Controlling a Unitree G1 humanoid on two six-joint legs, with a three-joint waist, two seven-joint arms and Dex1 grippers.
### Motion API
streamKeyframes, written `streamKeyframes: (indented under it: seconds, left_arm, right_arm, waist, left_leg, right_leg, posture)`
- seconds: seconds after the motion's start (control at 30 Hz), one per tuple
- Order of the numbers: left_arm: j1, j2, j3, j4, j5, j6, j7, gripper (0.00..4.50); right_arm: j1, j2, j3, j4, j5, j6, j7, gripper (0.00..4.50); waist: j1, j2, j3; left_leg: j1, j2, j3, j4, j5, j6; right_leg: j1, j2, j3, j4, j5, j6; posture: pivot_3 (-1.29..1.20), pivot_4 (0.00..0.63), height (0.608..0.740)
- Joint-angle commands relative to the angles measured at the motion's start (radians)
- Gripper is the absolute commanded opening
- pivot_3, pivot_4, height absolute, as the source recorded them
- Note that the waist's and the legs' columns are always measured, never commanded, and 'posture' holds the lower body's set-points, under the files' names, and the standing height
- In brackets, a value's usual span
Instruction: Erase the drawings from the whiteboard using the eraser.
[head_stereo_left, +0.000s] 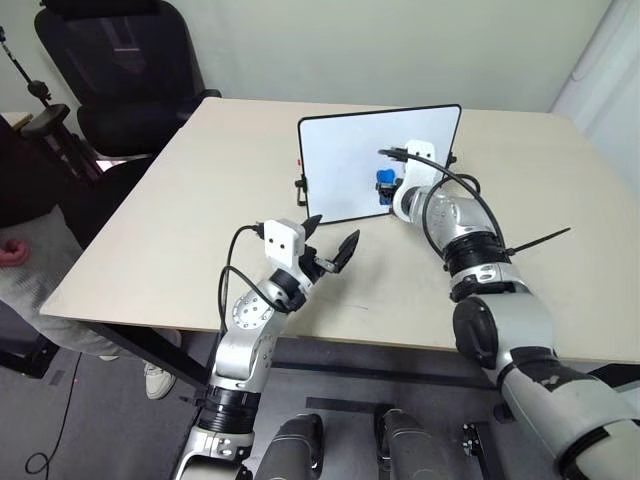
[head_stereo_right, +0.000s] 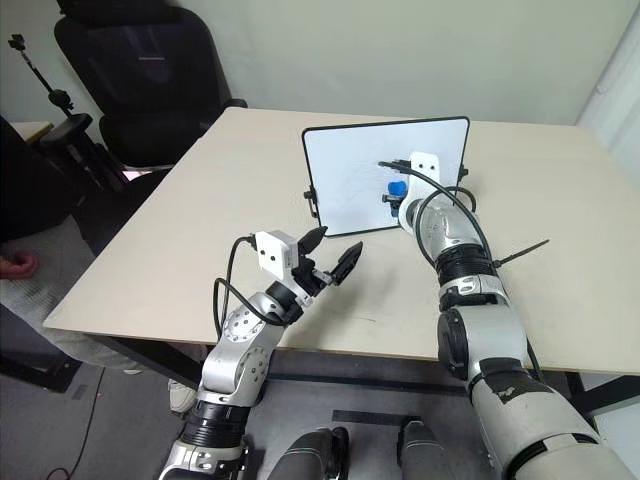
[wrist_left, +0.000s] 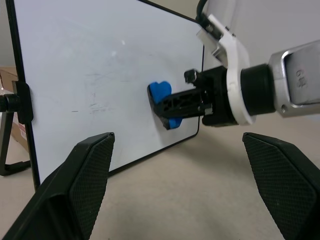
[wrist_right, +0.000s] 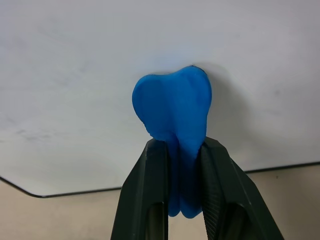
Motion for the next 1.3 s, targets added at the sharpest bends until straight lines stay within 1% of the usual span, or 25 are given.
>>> streamKeyframes:
  seconds: [0.03,0.17,0.23,0.3,0.37,0.43,0.5,0.57,0.6,0.63,0.73,0.83,0.9,0.97,1.07,1.13,1.23,1.3]
  left_arm:
    - [-0.002,-0.006,-0.004,-0.039,-0.003,-0.011,-0.001,4.50]
    - [0.006,-0.009,-0.008,-0.050,-0.008,-0.004,-0.001,4.50]
    - [0.011,-0.010,-0.011,-0.052,-0.008,-0.003,-0.001,4.50]
    - [0.014,-0.012,-0.013,-0.053,-0.007,-0.004,-0.001,4.50]
    - [0.015,-0.014,-0.015,-0.052,-0.006,-0.004,-0.001,4.50]
    - [0.016,-0.017,-0.017,-0.050,-0.005,-0.005,-0.001,4.50]
    - [0.016,-0.020,-0.019,-0.048,-0.004,-0.006,-0.002,4.50]
    - [0.012,-0.026,-0.022,-0.037,-0.003,-0.007,-0.004,4.50]
    - [0.011,-0.029,-0.024,-0.033,-0.003,-0.008,-0.005,4.50]
    - [0.008,-0.033,-0.027,-0.027,-0.002,-0.010,-0.007,4.50]
    - [0.004,-0.041,-0.033,-0.015,0.000,-0.015,-0.009,4.50]
    - [0.000,-0.045,-0.035,-0.009,0.001,-0.018,-0.010,4.50]
    - [-0.005,-0.047,-0.036,-0.001,0.003,-0.020,-0.011,4.50]
    - [-0.012,-0.046,-0.036,0.009,0.005,-0.023,-0.015,4.50]
    - [-0.022,-0.041,-0.038,0.023,0.011,-0.030,-0.020,4.50]
    - [-0.026,-0.040,-0.038,0.027,0.014,-0.033,-0.019,4.50]
    - [-0.031,-0.038,-0.036,0.030,0.019,-0.037,-0.016,4.50]
    - [-0.033,-0.037,-0.032,0.035,0.016,-0.038,-0.019,4.50]
  right_arm:
    - [0.046,-0.032,-0.018,-0.246,0.045,0.119,0.000,0.47]
    - [0.172,-0.094,-0.044,-0.553,0.096,0.345,-0.005,0.47]
    - [0.215,-0.140,-0.064,-0.686,0.118,0.480,-0.008,0.47]
    - [0.239,-0.196,-0.080,-0.783,0.102,0.625,-0.035,0.47]
    - [0.250,-0.242,-0.103,-0.843,0.101,0.777,-0.033,0.47]
    - [0.273,-0.287,-0.106,-0.902,0.114,0.870,-0.005,0.47]
    - [0.322,-0.359,-0.069,-0.946,0.147,0.917,0.037,0.47]
    - [0.409,-0.442,-0.047,-0.977,0.201,0.926,0.089,0.47]
    - [0.443,-0.468,-0.048,-0.985,0.223,0.926,0.107,0.47]
    - [0.494,-0.501,-0.045,-0.988,0.249,0.926,0.123,0.47]
    - [0.600,-0.560,-0.026,-1.007,0.299,0.926,0.141,0.47]
    - [0.625,-0.564,-0.033,-1.020,0.323,0.926,0.130,0.47]
    - [0.625,-0.551,-0.051,-1.026,0.326,0.926,0.120,1.19]
    - [0.612,-0.534,-0.068,-1.039,0.314,0.926,0.107,1.76]
    - [0.603,-0.532,-0.071,-1.070,0.305,0.926,0.107,2.78]
    - [0.611,-0.538,-0.076,-1.118,0.301,0.876,0.126,3.44]
    - [0.661,-0.554,-0.083,-1.208,0.293,0.669,0.179,3.44]
    - [0.692,-0.524,-0.122,-1.258,0.304,0.556,0.205,3.44]
  waist:
    - [0.004,0.000,0.000]
    - [0.018,0.000,0.000]
    - [0.021,0.000,0.000]
    - [0.024,0.000,0.000]
    - [0.024,0.000,0.000]
    - [0.024,-0.001,-0.001]
    - [0.025,-0.001,-0.001]
    - [0.030,-0.001,-0.001]
    - [0.032,-0.001,-0.001]
    - [0.034,-0.001,-0.001]
    - [0.037,-0.001,-0.001]
    - [0.030,-0.001,-0.001]
    - [0.028,-0.001,-0.001]
    - [0.029,-0.001,-0.001]
    - [0.029,-0.001,-0.001]
    - [0.030,-0.001,-0.001]
    - [0.031,-0.001,-0.001]
    - [0.032,-0.001,-0.001]
  left_leg:
    - [0.000,0.000,0.000,0.000,0.000,0.000]
    - [-0.002,0.000,0.000,0.002,0.004,-0.002]
    - [-0.002,-0.001,0.000,0.007,0.007,-0.003]
    - [-0.003,-0.001,0.000,0.013,0.007,-0.003]
    - [-0.004,-0.002,0.000,0.015,0.005,-0.004]
    - [-0.003,-0.002,0.000,0.015,0.002,-0.003]
    - [-0.003,-0.002,0.000,0.015,0.000,-0.001]
    - [-0.003,-0.002,0.000,0.015,0.001,0.003]
    - [-0.003,-0.002,0.000,0.015,0.000,0.004]
    - [-0.003,-0.002,0.000,0.015,0.000,0.004]
    - [-0.003,-0.003,0.000,0.016,0.000,0.005]
    - [-0.001,-0.003,0.001,0.016,-0.001,0.005]
    - [0.001,-0.003,0.001,0.016,-0.001,0.005]
    - [0.003,-0.002,0.001,0.016,-0.001,0.004]
    - [0.007,-0.002,0.000,0.016,-0.002,0.001]
    - [0.007,-0.002,0.000,0.016,-0.002,0.001]
    - [0.007,-0.003,0.000,0.016,-0.002,0.002]
    - [0.007,-0.003,-0.001,0.016,-0.002,0.002]
  right_leg:
    - [0.000,0.000,0.000,0.000,0.002,0.000]
    - [0.001,0.000,-0.001,0.002,0.006,-0.001]
    - [0.000,0.000,-0.001,0.008,0.007,-0.002]
    - [0.000,0.000,-0.001,0.013,0.006,0.000]
    - [0.001,-0.001,0.000,0.014,0.004,0.003]
    - [0.001,-0.001,0.000,0.014,0.000,0.010]
    - [0.001,-0.001,0.000,0.015,-0.001,0.011]
    - [0.001,-0.001,0.000,0.016,-0.004,0.014]
    - [0.002,-0.001,0.000,0.016,-0.010,0.021]
    - [0.002,-0.001,0.000,0.016,-0.012,0.023]
    - [0.003,-0.001,0.001,0.016,-0.014,0.026]
    - [0.004,-0.001,0.002,0.016,-0.013,0.028]
    - [0.006,-0.001,0.002,0.016,-0.013,0.029]
    - [0.009,-0.001,0.002,0.016,-0.013,0.029]
    - [0.014,-0.001,0.002,0.016,-0.013,0.028]
    - [0.015,-0.001,0.003,0.015,-0.013,0.028]
    - [0.016,-0.001,0.003,0.013,-0.013,0.028]
    - [0.016,-0.001,0.004,0.013,-0.013,0.028]
  posture:
    - [0.00,0.150,0.740]
    - [0.00,0.150,0.740]
    - [0.00,0.150,0.740]
    - [0.00,0.150,0.740]
    - [0.00,0.150,0.740]
    - [0.00,0.150,0.740]
    - [0.00,0.150,0.740]
    - [0.00,0.150,0.740]
    - [0.00,0.150,0.740]
    - [0.00,0.150,0.740]
    - [0.00,0.150,0.740]
    - [0.00,0.150,0.740]
    - [0.00,0.150,0.740]
    - [0.00,0.150,0.740]
    - [0.00,0.150,0.740]
    - [0.00,0.150,0.740]
    - [0.00,0.150,0.740]
    - [0.00,0.150,0.740]
